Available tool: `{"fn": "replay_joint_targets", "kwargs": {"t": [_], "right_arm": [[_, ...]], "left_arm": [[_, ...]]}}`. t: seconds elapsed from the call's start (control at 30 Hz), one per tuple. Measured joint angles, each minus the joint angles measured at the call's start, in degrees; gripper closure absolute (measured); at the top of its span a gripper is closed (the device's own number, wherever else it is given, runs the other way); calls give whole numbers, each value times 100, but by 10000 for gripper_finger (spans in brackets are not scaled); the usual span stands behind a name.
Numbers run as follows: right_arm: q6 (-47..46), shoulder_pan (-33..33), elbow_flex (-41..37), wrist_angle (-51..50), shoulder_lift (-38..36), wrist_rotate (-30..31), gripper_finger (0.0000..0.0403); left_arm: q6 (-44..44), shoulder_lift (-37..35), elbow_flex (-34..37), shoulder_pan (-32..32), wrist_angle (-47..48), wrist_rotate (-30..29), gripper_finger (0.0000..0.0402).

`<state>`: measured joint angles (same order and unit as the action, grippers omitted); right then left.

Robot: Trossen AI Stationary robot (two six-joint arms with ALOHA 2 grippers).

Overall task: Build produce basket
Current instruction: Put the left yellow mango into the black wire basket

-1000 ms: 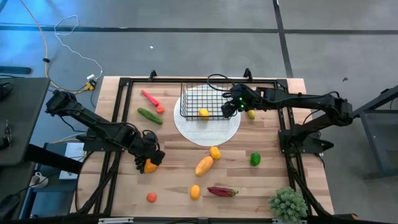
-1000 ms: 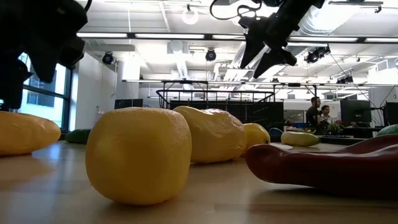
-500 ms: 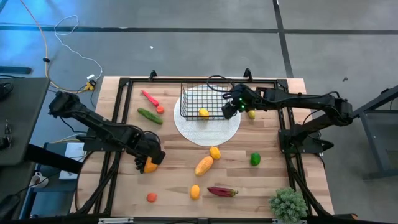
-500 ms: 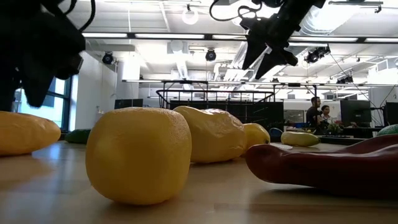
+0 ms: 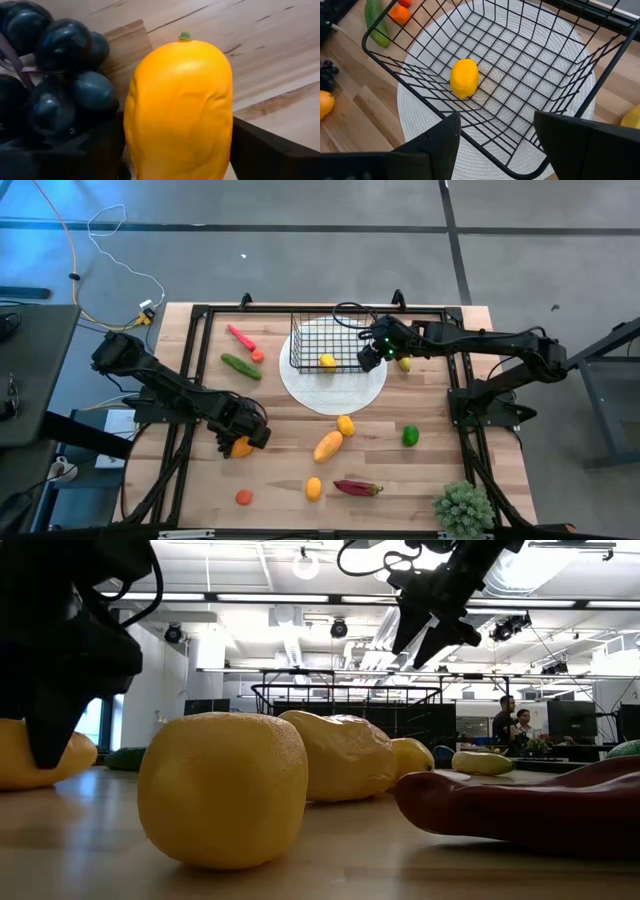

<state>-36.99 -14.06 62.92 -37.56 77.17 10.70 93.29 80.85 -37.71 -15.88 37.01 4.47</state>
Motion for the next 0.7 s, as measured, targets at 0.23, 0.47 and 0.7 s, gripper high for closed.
{"fn": "replay_joint_targets", "kwargs": {"t": [0.23, 0.47, 0.7], "right_arm": [[-9, 0, 0, -3, 0, -53, 169], [-32, 8, 0, 4, 0, -404, 169], [-181, 152, 0, 42, 0, -219, 169]], "left_arm": [[-79, -189, -6, 0, -155, -97, 186], [-446, -761, -498, 60, -130, -1099, 174], [-1742, -1229, -1156, 653, -123, -2395, 168]]}}
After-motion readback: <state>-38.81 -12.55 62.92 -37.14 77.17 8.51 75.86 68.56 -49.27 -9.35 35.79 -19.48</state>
